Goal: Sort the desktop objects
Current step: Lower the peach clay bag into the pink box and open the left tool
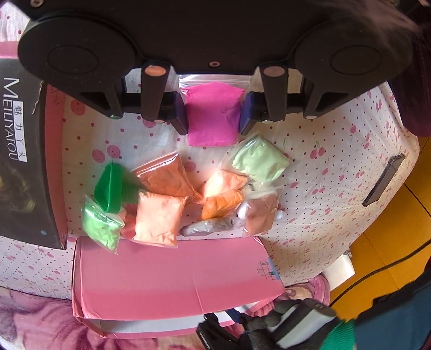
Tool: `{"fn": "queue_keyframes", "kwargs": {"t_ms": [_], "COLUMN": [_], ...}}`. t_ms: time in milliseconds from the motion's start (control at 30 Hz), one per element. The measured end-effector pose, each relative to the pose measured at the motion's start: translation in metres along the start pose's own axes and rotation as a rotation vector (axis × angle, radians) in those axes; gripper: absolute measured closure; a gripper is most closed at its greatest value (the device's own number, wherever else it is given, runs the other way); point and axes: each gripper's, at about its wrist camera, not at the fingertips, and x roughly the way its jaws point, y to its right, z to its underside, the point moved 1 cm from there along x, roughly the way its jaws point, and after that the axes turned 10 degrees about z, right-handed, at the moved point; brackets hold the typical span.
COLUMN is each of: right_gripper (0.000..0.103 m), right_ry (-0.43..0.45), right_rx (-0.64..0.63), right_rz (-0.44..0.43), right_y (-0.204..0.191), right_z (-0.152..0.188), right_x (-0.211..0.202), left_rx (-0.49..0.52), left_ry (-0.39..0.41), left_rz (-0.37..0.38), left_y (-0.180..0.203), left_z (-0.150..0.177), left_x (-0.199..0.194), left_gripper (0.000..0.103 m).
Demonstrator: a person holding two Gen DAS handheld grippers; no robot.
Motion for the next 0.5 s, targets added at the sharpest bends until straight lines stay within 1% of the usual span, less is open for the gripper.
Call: {"fn": "queue_keyframes", "kwargs": {"t_ms": [233, 300, 333, 400, 500], "right_gripper": [0.062, 0.062, 0.062, 0.062, 0.062], "right_ry": [-0.007, -0.008, -0.007, -0.006, -0.004], "right_rx": [0.001, 0.002, 0.005, 0.011, 0.006], "right_rz": [-0.009, -0.010, -0.009, -0.005, -0.004], "right_y": [0.003, 0.003, 0.002, 0.001, 0.001], "right_z": [-0.001, -0.001, 0.000, 0.001, 0.002], "right_x": [0.002, 0.002, 0.001, 0.000, 0.000], "left_rx": [0.057, 0.074, 0.079, 0.079, 0.068], "left_ry": [-0.054, -0.068, -0.068, -0.057, -0.034], "left_rz": [-0.069, -0.089, -0.095, -0.096, -0.072], "left_y": [0.005, 0.006, 0.007, 0.007, 0.008], "left_z": [-0.008, -0.010, -0.010, -0.009, -0.004], "left_x": [0.016, 0.019, 0.020, 0.016, 0.004], "left_gripper": [0.064, 0.056, 0.051, 0.049, 0.049]}}
